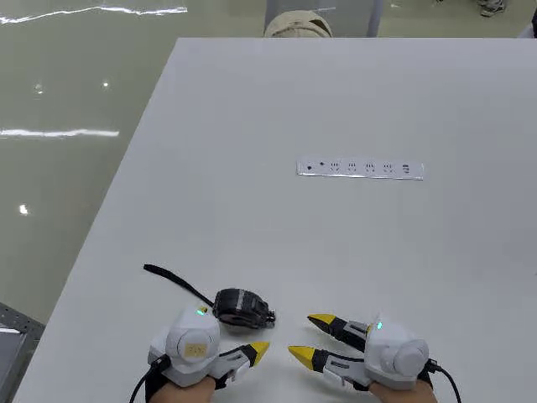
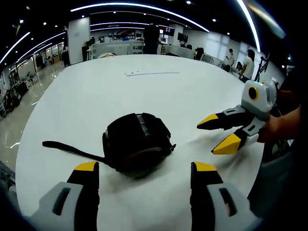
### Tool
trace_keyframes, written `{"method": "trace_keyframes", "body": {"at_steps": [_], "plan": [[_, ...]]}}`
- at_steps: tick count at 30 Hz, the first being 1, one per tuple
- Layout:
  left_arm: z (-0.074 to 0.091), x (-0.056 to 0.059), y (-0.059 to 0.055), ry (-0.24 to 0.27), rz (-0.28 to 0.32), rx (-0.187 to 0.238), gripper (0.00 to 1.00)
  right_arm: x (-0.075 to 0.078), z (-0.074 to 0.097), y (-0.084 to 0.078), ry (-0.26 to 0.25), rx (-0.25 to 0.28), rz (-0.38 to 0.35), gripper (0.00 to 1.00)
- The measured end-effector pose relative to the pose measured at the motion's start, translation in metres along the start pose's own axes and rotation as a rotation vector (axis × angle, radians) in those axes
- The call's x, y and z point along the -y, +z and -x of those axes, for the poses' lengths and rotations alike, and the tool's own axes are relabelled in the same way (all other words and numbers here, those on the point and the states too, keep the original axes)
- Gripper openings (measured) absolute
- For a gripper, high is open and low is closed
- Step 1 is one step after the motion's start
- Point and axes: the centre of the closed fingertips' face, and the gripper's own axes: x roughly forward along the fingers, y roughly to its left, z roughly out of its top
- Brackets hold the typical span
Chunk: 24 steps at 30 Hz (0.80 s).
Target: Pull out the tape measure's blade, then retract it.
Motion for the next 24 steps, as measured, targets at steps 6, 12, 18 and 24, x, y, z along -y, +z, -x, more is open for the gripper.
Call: {"method": "trace_keyframes", "body": {"at_steps": [6, 12, 18, 24], "plan": [[0.005, 0.000, -0.002, -0.027, -0.011, 0.014, 0.77, -0.002, 0.010, -0.001, -0.019, -0.002, 0.008, 0.40], [0.012, -0.004, -0.003, -0.046, -0.006, 0.028, 0.77, -0.009, 0.018, -0.009, -0.028, -0.013, 0.009, 0.41], [0.020, -0.001, -0.007, -0.083, -0.017, 0.048, 0.80, -0.010, 0.027, -0.011, -0.039, -0.015, 0.005, 0.41], [0.028, -0.002, -0.012, -0.106, -0.024, 0.054, 0.81, -0.012, 0.038, -0.009, -0.052, -0.011, 0.024, 0.43]]}}
